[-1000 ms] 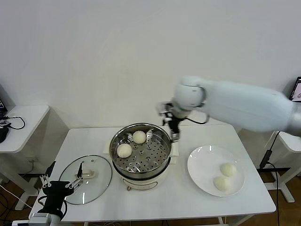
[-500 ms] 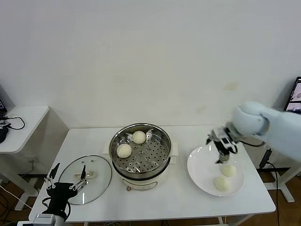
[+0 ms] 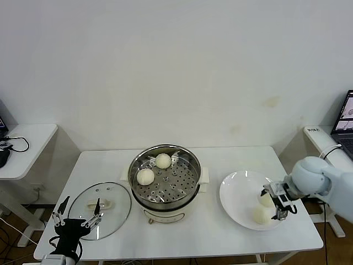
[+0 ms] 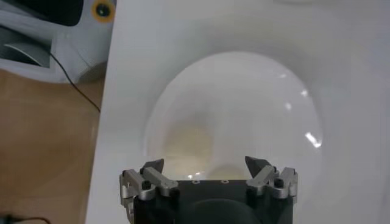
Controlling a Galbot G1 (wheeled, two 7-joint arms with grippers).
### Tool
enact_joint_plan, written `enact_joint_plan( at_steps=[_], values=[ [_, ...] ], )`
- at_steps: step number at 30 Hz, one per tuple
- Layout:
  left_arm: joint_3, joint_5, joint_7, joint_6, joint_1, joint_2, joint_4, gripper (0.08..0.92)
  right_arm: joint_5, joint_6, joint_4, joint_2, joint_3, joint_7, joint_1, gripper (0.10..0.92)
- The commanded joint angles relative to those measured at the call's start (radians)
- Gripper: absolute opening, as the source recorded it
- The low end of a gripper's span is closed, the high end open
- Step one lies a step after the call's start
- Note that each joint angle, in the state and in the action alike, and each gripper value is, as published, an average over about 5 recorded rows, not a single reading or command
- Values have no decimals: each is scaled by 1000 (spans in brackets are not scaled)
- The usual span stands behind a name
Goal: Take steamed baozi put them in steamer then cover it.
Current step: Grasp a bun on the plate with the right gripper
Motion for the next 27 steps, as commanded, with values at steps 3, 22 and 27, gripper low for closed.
enact_joint_plan(
  at_steps=[3,22,27],
  values=[
    [-1,2,0,-1,2,-5,0,823,-62,11,-53,28,158,13,-222,823],
    [-4,2,0,0,-13,-6,19,823,-66,-6,-206,139,160,34,-222,812],
    [-5,3,0,0,-13,-8,18,823,-61,-14,-219,151,158,30,-222,786]
  ],
)
